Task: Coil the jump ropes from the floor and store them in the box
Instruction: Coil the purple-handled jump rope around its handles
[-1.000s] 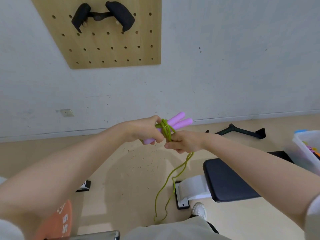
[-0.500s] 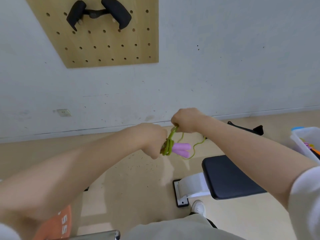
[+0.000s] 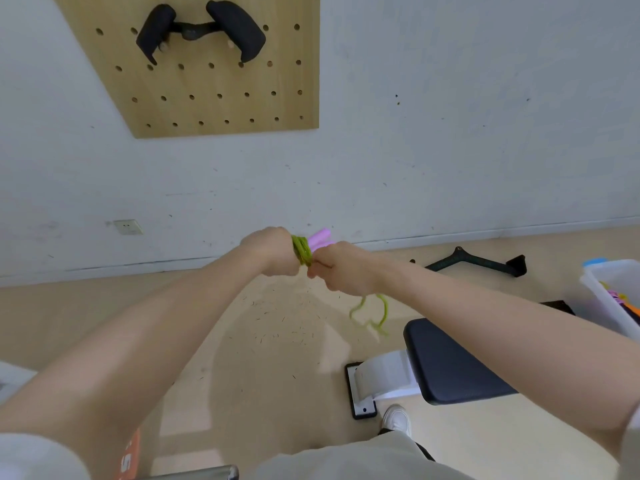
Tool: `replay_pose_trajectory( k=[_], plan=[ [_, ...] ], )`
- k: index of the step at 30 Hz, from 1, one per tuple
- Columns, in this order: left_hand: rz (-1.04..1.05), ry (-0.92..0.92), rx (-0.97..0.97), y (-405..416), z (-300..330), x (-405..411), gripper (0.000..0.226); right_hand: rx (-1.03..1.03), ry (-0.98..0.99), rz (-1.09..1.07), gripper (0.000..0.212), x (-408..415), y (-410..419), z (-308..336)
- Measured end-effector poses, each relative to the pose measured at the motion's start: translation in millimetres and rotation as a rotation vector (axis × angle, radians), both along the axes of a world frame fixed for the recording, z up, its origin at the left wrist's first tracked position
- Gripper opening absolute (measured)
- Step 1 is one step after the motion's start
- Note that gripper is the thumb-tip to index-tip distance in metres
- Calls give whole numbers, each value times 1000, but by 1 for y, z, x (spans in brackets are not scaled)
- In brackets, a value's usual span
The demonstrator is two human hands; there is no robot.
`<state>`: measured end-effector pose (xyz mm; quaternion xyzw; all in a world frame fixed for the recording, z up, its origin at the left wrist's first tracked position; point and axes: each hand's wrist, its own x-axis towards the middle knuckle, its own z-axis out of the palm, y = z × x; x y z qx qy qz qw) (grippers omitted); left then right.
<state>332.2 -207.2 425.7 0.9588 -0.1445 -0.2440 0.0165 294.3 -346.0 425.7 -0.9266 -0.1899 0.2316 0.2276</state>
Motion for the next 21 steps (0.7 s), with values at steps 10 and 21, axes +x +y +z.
replay_pose_trajectory(
  k=[10,21],
  plan=[
    [149,363,-647,4,13,-1,29,324,267,-121,36,-7,-27,-34],
    [-160,213,-335,-25,38,-22,50,109,272,-323,29,27,-64,-73]
  ],
)
